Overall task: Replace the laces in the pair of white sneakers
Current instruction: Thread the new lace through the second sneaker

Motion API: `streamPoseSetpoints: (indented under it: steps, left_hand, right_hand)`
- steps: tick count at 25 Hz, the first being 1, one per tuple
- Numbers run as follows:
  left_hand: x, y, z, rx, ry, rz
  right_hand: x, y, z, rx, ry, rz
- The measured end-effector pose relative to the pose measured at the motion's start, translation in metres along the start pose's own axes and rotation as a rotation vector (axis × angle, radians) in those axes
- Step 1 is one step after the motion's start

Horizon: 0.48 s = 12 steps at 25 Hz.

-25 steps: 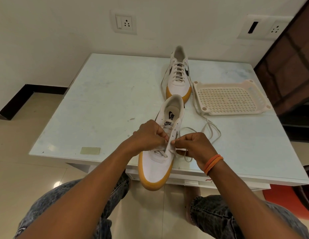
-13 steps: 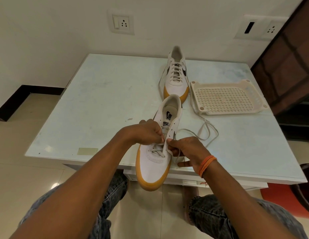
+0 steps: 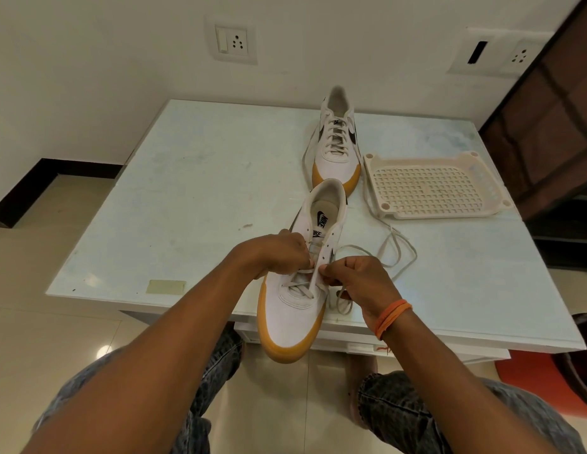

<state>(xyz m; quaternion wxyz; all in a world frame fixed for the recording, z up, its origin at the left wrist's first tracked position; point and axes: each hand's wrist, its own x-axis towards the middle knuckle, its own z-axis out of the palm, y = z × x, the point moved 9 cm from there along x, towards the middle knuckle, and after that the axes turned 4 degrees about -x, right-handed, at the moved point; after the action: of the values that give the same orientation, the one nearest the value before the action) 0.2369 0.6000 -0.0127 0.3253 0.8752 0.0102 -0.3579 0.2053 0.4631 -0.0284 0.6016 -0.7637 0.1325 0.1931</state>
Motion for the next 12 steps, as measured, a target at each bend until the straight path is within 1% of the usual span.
streamPoseSetpoints:
  steps: [1, 4, 5, 10, 12]
  left_hand:
    - [-0.001, 0.001, 0.0, 0.073, 0.013, -0.01]
    - [-0.008, 0.009, -0.005, 0.413, 0.061, -0.004]
    - [-0.009, 0.011, -0.007, 0.46, 0.071, 0.0]
    - [-0.009, 0.008, -0.006, 0.412, 0.083, -0.015]
    - [-0.009, 0.007, -0.007, 0.351, 0.055, 0.002]
  right_hand:
    - [-0.001, -0.004, 0.0, -0.028, 0.004, -0.035]
    - [0.0, -0.008, -0.001, -0.069, 0.018, -0.085]
    - [0.0, -0.008, -0.001, -0.073, 0.015, -0.088]
    - [0.002, -0.005, 0.001, -0.068, -0.024, -0.058]
    - [0.003, -0.004, 0.001, -0.068, -0.038, -0.044]
